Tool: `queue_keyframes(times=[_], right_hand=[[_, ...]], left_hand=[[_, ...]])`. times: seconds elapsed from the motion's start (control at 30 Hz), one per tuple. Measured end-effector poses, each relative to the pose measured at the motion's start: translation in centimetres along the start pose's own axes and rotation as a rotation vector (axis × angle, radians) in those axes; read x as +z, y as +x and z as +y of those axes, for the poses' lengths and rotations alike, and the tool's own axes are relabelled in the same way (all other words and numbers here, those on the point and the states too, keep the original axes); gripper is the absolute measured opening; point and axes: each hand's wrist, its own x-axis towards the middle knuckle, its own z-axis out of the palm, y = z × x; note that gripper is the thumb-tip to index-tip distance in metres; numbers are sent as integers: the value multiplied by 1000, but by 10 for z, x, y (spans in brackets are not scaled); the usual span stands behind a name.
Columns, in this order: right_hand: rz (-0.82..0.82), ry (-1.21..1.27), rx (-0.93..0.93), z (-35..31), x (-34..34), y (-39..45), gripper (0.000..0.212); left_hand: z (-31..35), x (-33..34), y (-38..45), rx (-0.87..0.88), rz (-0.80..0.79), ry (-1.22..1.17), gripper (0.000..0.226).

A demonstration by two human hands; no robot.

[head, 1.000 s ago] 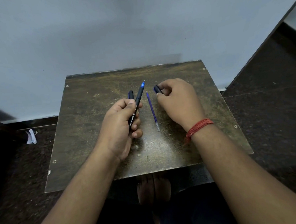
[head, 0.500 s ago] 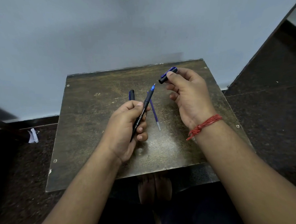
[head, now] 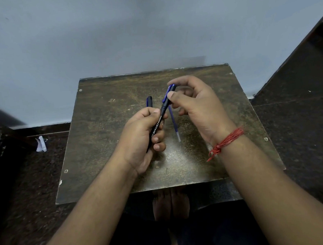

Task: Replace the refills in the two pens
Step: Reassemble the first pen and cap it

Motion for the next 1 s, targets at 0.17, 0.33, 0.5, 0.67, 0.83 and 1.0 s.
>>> queue_keyframes(times=[0.17, 0.33, 0.5, 0.67, 0.83, 1.0], right_hand=[[-15, 10, 23, -1, 9, -4, 19], [11, 11, 19, -2, 18, -8, 20], [52, -38, -5, -1, 26, -7, 18], [40, -149, -45, 3, 33, -10, 35], [109, -205, -33, 3, 34, -15, 20], [126, -115, 17, 4, 36, -15, 13]], left_hand=[[-1, -1, 2, 24, 39, -31, 19], [-2, -2, 3, 71, 76, -25, 15], [-5, -3, 2, 107, 93, 0, 18], [-4, -1, 6, 138, 114, -15, 24], [-7, -1, 8, 259, 176, 214, 27], [-8, 1, 4, 373, 226, 512, 27]])
